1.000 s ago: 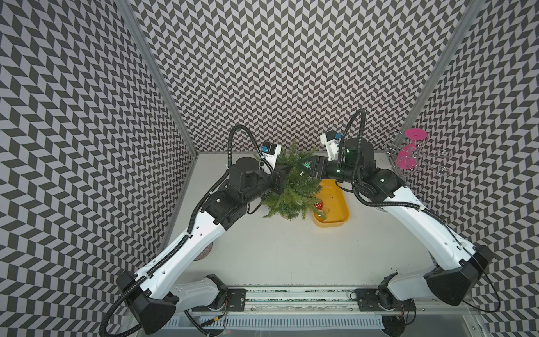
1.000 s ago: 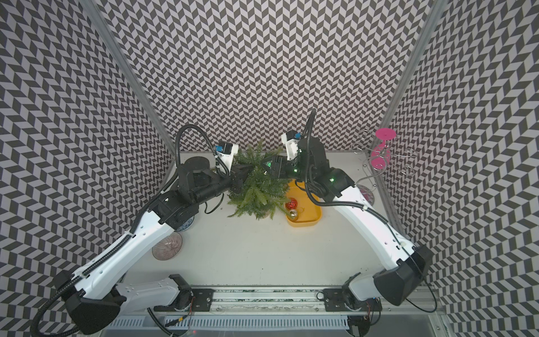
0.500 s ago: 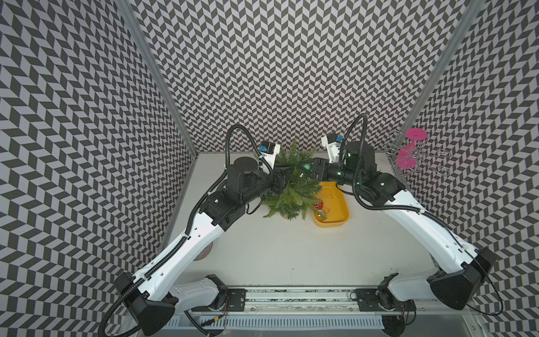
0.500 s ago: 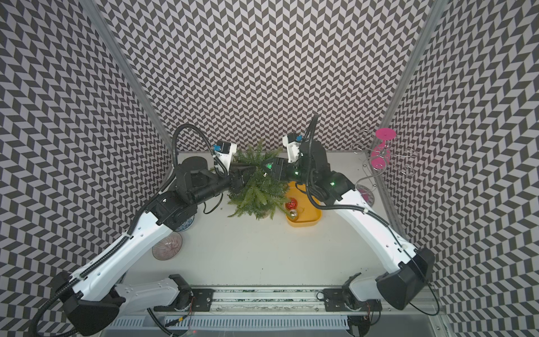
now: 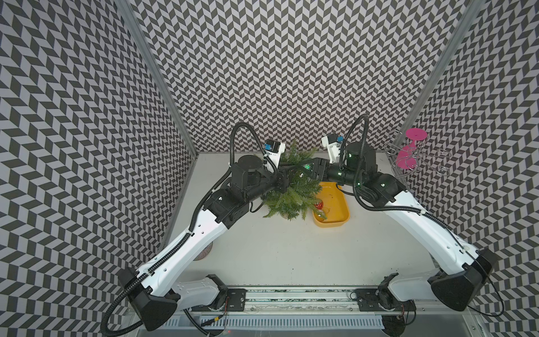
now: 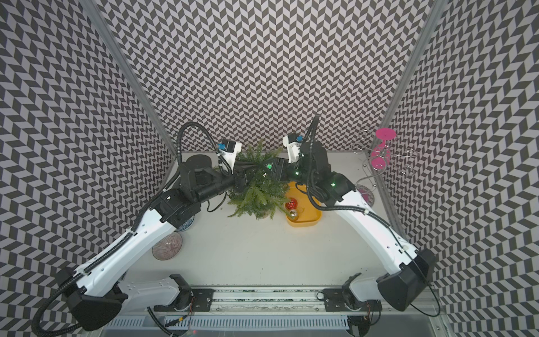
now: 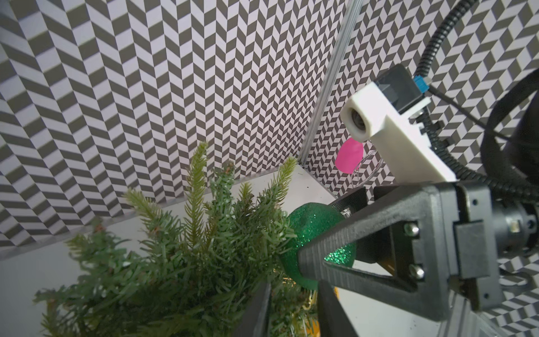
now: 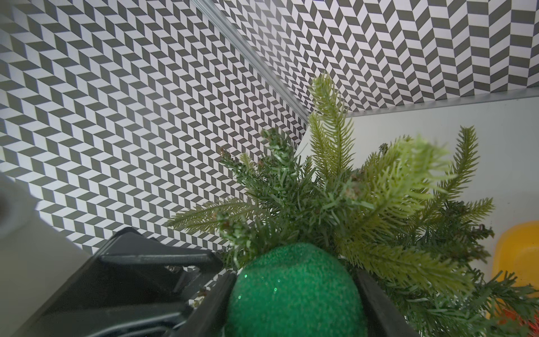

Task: Decorate the small christmas tree with ornaments
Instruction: Hang an ornament on the christmas tree.

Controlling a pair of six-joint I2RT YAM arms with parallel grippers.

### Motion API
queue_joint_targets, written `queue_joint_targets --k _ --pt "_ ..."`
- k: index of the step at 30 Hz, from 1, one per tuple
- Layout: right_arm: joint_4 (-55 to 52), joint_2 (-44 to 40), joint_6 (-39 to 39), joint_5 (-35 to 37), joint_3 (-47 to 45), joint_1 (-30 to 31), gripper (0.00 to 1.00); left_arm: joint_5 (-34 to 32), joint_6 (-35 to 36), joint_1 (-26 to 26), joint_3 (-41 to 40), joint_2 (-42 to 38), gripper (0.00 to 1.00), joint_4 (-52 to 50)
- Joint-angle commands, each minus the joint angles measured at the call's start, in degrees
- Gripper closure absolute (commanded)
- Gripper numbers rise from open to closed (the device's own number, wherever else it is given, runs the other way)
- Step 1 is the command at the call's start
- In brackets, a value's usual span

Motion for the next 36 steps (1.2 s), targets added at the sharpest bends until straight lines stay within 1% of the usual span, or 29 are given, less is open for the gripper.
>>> queue_joint_targets --k 1,3,6,10,17,22,27,36 --pt "3.38 -1.86 0.42 -0.48 -0.36 0.23 0.45 -0.15 0.56 -0.31 1.56 0.30 0.76 1.15" --pt "3.47 -1.89 0.41 -0.58 -0.41 0.23 0.45 -0.15 0.50 -0.32 1.45 0.23 0.80 1.17" --pt "3.82 -2.15 0.71 -0.62 -0.89 0.23 0.45 -0.76 0.65 -0.31 1.46 0.03 0.83 1.19" --pt "4.55 -2.71 1.08 -0.77 -2.27 0.28 0.44 -0.95 0.77 -0.30 1.45 -0.08 0.89 1.11" --pt "6.08 -3.61 2.16 -1.45 -4.22 0.28 0.41 -1.09 0.97 -0.33 1.45 0.01 0.94 0.90" --pt "6.63 -4.23 2.77 -2.00 -5.27 0.28 0.36 -1.31 1.03 -0.31 1.23 -0.20 0.94 0.80" --pt "6.90 -4.99 3.22 -2.16 -6.81 0.24 0.33 -1.41 1.11 -0.29 1.28 -0.17 0.94 0.80" --pt "6.90 -7.01 3.69 -2.50 -9.07 0.23 0.33 -1.64 1.17 -0.27 1.45 -0.25 0.92 0.57"
